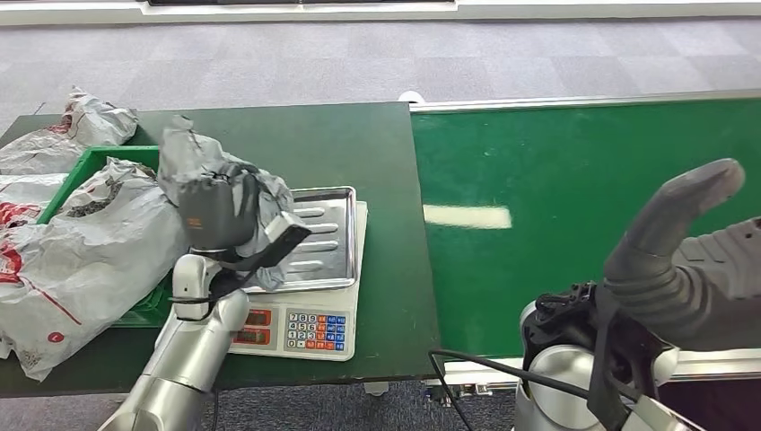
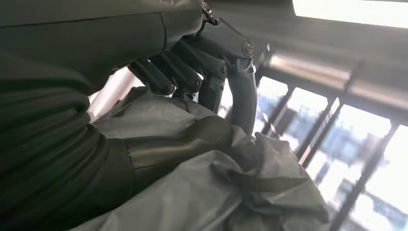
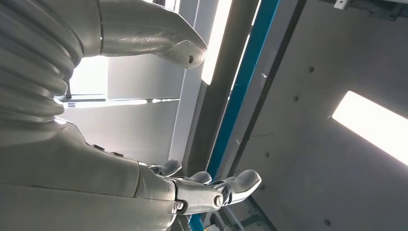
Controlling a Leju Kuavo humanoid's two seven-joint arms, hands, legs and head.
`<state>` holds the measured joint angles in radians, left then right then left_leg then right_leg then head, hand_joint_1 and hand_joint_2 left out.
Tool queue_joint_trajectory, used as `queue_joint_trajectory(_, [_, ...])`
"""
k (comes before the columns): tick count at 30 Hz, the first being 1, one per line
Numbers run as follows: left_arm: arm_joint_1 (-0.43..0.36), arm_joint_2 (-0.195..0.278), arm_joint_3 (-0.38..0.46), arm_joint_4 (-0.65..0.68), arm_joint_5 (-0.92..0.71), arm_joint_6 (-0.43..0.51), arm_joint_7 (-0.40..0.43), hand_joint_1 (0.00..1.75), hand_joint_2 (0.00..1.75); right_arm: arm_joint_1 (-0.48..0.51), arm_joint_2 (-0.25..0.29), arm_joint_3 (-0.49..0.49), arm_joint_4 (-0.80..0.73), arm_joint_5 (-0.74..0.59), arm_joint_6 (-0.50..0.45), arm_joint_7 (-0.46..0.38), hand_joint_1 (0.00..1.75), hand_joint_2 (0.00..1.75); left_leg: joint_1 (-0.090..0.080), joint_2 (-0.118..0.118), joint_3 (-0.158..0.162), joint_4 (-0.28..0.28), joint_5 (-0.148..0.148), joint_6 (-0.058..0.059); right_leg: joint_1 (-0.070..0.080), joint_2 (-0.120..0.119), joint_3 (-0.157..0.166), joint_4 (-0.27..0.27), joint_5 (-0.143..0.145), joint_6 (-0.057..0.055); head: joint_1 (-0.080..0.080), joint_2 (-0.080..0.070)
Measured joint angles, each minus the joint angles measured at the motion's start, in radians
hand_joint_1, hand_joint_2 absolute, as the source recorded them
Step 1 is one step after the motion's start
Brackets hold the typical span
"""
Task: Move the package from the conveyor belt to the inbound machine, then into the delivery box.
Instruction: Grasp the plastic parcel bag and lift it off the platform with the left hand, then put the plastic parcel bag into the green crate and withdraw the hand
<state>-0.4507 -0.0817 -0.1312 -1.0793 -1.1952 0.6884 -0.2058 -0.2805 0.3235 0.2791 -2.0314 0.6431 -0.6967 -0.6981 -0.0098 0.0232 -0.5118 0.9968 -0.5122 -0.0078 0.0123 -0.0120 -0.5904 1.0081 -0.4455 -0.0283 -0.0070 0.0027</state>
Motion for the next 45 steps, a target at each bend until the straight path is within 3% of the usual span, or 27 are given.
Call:
queue_joint_trajectory(8, [0.008,-0.005,0.142,-0.267,-0.064,0.011,-0.055,1.75,1.75,0.001,0.0,-0.007,0.0,-0.002,0.0,0.0,0.0,1.75,0.0,0.0,0.0,0.0,0.0,0.0,0.0,0.0,0.0,0.0,0.0,0.0,0.0,0.0])
queue_joint_trajectory(10, [0.009,-0.031,0.188,-0.321,-0.074,0.012,-0.148,1.75,1.75,0.002,0.0,-0.008,0.0,-0.004,0.0,0.0,0.0,1.75,0.0,0.0,0.0,0.0,0.0,0.0,0.0,0.0,0.0,0.0,0.0,0.0,0.0,0.0])
queue_joint_trajectory(14, [-0.006,-0.12,0.342,-0.46,0.008,0.013,-0.425,1.75,1.75,0.002,0.0,-0.009,0.001,-0.008,0.0,0.0,0.0,1.75,0.0,0.0,0.0,0.0,0.0,0.0,0.0,0.0,0.0,0.0,0.0,0.0,0.0,0.0])
queue_joint_trajectory(16, [-0.016,-0.155,0.409,-0.536,0.028,0.013,-0.475,1.75,1.75,0.002,0.0,-0.01,0.002,-0.009,0.0,0.0,0.0,1.75,0.0,0.0,0.0,0.0,0.0,0.0,0.0,0.001,0.0,0.0,0.0,0.0,0.0,0.0])
queue_joint_trajectory(23, [-0.044,-0.199,0.543,-0.655,-0.149,0.014,-0.491,1.75,1.75,0.001,0.0,-0.01,0.004,0.0,0.0,0.0,0.0,1.75,0.0,-0.001,0.0,0.0,0.0,0.0,0.0,-0.001,0.0,0.0,0.0,0.0,0.0,0.0])
queue_joint_trajectory(31, [-0.05,-0.213,0.573,-0.685,-0.163,0.014,-0.485,1.75,1.75,0.001,0.0,-0.011,0.004,0.001,0.0,0.0,0.0,1.75,0.0,-0.001,0.0,0.0,0.001,-0.001,0.0,-0.001,0.0,0.0,0.0,0.0,0.0,0.0])
queue_joint_trajectory(33, [-0.058,-0.208,0.578,-0.661,-0.233,0.014,-0.42,1.75,1.75,0.001,0.0,-0.011,0.004,0.005,0.0,0.0,0.0,1.75,0.0,-0.002,0.001,0.0,0.001,0.0,0.0,-0.001,0.0,0.0,0.0,0.0,0.0,0.0])
queue_joint_trajectory(34, [-0.066,-0.192,0.574,-0.619,-0.283,0.013,-0.337,1.75,1.75,0.001,0.0,-0.012,0.004,0.01,0.0,0.0,0.0,1.75,-0.001,-0.002,0.001,0.0,0.001,0.0,0.0,-0.001,0.0,0.0,0.0,0.0,0.0,0.0])
queue_joint_trajectory(36, [-0.101,-0.123,0.532,-0.457,-0.348,-0.009,-0.057,1.75,1.75,0.002,0.0,-0.013,0.001,0.023,0.0,0.0,0.0,1.75,-0.002,-0.002,0.002,0.0,0.002,-0.001,0.0,-0.001,-0.001,-0.001,0.001,-0.001,0.0,0.0])
queue_joint_trajectory(39, [-0.183,-0.013,0.373,-0.134,-0.359,-0.098,0.443,1.75,1.75,0.004,0.0,-0.015,-0.009,0.037,-0.001,0.0,0.0,1.75,-0.002,-0.001,0.0,0.0,0.004,-0.002,0.001,-0.001,-0.001,0.0,0.003,-0.003,-0.001,0.0])
queue_joint_trajectory(40, [-0.205,0.008,0.323,-0.042,-0.359,-0.119,0.54,1.75,1.75,0.005,0.0,-0.015,-0.011,0.039,-0.001,0.0,0.0,1.75,-0.001,-0.001,0.0,0.0,0.005,-0.002,0.001,-0.001,-0.001,0.0,0.004,-0.003,-0.001,0.0])
queue_joint_trajectory(42, [-0.242,0.043,0.259,0.119,-0.358,-0.138,0.573,1.75,1.75,0.009,0.0,-0.016,-0.016,0.04,-0.001,0.0,0.0,1.75,0.0,0.004,0.0,0.0,0.006,-0.003,0.001,0.003,-0.002,0.0,0.006,-0.004,-0.001,0.0])
queue_joint_trajectory(45, [-0.288,0.08,0.224,0.314,-0.355,-0.167,0.471,1.75,1.75,0.016,-0.001,-0.018,-0.024,0.041,-0.001,0.0,0.0,1.75,0.0,0.01,0.0,0.0,0.005,-0.003,0.0,0.01,-0.004,0.001,0.007,-0.004,-0.001,0.0])
